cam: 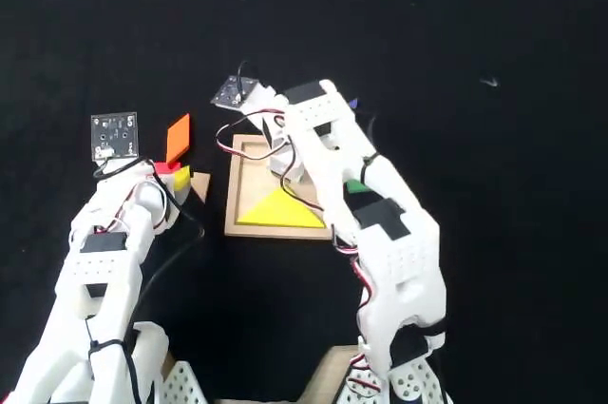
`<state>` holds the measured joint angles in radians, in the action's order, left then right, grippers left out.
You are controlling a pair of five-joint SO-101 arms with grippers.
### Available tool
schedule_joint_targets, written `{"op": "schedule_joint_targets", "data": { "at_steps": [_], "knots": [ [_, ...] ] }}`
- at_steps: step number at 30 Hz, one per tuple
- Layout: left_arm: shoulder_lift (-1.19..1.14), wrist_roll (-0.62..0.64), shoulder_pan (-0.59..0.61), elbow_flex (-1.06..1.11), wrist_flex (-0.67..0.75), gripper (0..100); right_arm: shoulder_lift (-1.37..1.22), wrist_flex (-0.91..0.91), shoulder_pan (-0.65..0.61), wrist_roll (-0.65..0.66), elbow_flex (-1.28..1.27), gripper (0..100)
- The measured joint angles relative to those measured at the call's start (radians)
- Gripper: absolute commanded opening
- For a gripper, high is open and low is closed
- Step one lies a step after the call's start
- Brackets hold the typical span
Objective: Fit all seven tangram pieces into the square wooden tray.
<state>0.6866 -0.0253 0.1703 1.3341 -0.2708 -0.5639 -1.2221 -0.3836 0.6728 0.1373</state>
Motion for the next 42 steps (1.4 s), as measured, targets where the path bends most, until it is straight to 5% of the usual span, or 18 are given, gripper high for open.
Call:
{"op": "schedule_joint_targets", "data": {
  "at_steps": [42],
  "knots": [
    [0.0,0.0,0.0,0.0,0.0,26,0.075,-0.155,-0.091,-0.005,0.04,1.1]
  ]
}}
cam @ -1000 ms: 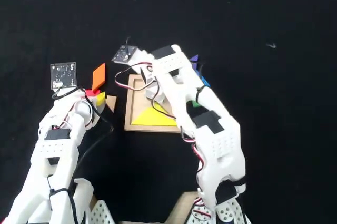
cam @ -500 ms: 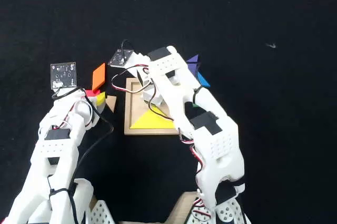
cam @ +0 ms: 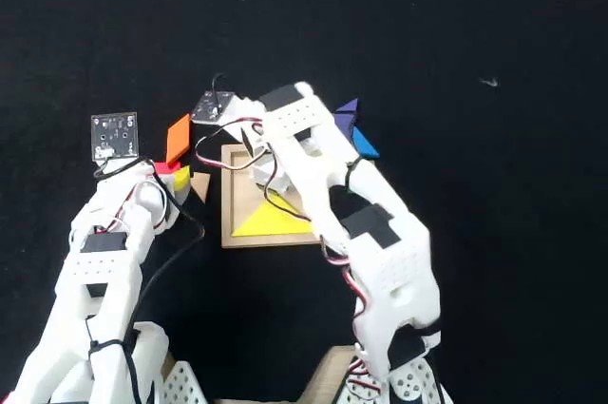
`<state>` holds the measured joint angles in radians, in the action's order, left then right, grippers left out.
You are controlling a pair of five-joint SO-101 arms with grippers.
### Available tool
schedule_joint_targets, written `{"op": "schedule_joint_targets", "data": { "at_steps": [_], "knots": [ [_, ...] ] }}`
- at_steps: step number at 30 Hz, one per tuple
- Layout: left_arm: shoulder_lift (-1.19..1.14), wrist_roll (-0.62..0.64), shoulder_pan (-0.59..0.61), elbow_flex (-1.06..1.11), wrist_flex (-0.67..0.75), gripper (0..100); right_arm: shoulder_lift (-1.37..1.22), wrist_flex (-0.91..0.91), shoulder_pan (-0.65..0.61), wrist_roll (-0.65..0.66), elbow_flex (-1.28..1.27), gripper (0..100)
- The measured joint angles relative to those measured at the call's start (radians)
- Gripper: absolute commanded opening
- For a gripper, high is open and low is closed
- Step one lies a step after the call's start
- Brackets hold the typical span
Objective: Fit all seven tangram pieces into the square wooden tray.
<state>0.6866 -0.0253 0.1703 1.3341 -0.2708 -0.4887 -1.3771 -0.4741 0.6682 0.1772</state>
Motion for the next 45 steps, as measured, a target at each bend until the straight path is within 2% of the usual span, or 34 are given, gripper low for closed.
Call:
{"op": "schedule_joint_targets", "data": {
  "at_steps": [9,12,16,21,27,33,45],
  "knots": [
    [0.0,0.0,0.0,0.0,0.0,26,0.427,-0.204,0.092,-0.005,0.064,1.1],
    [0.0,0.0,0.0,0.0,0.0,26,0.577,-0.215,0.149,-0.055,0.031,1.1],
    [0.0,0.0,0.0,0.0,0.008,26,0.744,-0.207,0.204,-0.16,-0.133,1.1],
    [0.0,0.0,0.0,0.0,0.009,26,0.93,0.012,0.265,-0.344,-0.526,1.1],
    [0.0,0.0,0.0,0.0,0.009,26,1.034,0.442,0.341,-0.39,-1.003,1.1],
    [0.0,0.0,0.0,0.0,0.009,26,1.02,0.559,0.373,-0.517,-1.062,1.1],
    [0.0,0.0,0.0,0.0,0.009,26,0.891,0.755,0.466,-0.543,-1.109,1.2]
  ]
}}
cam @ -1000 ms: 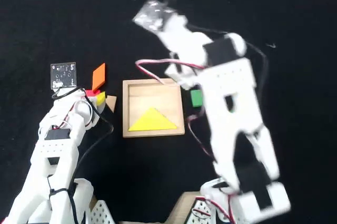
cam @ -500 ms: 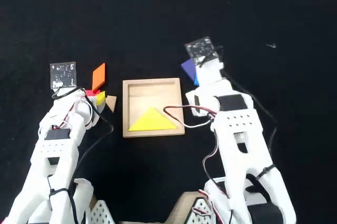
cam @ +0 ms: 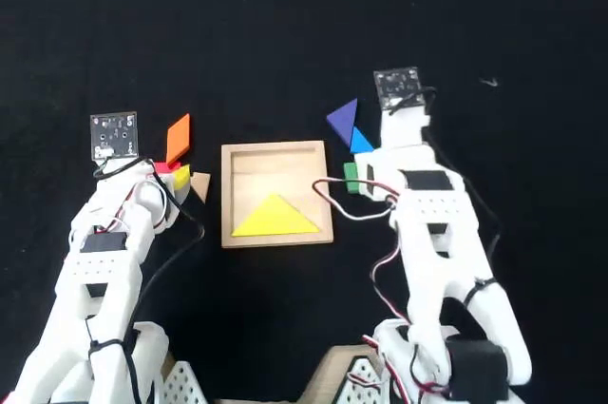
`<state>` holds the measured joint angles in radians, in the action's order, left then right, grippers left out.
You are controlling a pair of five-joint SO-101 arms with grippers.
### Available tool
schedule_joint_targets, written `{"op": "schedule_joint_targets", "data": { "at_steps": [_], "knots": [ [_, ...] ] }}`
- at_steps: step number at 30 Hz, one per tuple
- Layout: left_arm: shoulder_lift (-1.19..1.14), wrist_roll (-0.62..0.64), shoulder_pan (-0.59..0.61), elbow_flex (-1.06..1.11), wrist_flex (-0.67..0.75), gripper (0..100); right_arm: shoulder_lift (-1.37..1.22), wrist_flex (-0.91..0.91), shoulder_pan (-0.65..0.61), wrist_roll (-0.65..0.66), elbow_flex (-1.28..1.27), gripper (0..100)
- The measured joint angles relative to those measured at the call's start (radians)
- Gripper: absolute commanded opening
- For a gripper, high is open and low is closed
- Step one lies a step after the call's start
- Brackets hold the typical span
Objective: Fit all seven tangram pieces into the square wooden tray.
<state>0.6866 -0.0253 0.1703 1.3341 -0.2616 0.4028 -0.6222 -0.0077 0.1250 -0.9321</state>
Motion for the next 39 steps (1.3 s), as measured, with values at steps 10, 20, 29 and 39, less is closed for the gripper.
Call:
{"op": "schedule_joint_targets", "data": {
  "at_steps": [10,20,29,39],
  "knots": [
    [0.0,0.0,0.031,0.0,0.0,26,-0.035,0.023,-0.002,0.0,0.0,1.2],
    [0.0,0.0,0.048,0.0,0.0,26,-0.043,0.075,0.0,0.0,-0.018,1.4],
    [0.0,0.0,0.052,0.0,0.0,27,-0.043,0.106,0.003,0.0,-0.029,23.8],
    [0.084,0.0,0.097,0.014,-0.012,26,-0.043,0.106,0.003,0.0,-0.029,1.3]
  ]
}}
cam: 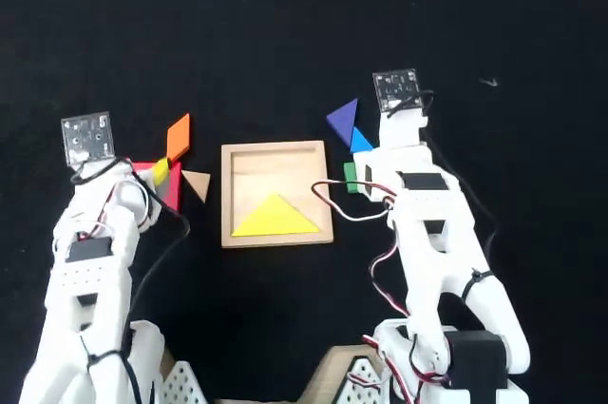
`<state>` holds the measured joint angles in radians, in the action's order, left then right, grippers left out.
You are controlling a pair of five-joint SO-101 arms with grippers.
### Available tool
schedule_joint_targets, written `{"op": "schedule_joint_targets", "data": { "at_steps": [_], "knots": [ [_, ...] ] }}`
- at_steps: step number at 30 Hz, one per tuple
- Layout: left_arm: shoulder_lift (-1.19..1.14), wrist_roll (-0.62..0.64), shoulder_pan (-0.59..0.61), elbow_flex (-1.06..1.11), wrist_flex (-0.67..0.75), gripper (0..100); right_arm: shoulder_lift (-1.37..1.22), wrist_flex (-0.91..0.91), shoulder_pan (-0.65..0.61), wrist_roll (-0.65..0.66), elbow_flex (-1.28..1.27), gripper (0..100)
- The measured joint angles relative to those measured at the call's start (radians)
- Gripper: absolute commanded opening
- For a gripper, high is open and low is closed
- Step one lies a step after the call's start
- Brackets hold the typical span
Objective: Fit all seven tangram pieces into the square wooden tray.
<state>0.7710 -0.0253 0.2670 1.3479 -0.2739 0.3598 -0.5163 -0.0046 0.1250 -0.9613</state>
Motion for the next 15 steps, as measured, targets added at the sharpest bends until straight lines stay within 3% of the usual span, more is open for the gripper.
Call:
{"op": "schedule_joint_targets", "data": {
  "at_steps": [3,7,15],
  "knots": [
    [0.08,0.0,0.0,0.04,-0.044,21,0.0,0.0,0.0,0.0,0.0,8.6],
    [0.207,0.0,0.002,0.106,-0.054,2,0.0,0.0,0.0,0.0,0.0,10.6],
    [0.416,0.0,0.002,0.195,-0.055,14,0.0,0.0,0.0,0.0,0.0,10.7]
  ]
}}
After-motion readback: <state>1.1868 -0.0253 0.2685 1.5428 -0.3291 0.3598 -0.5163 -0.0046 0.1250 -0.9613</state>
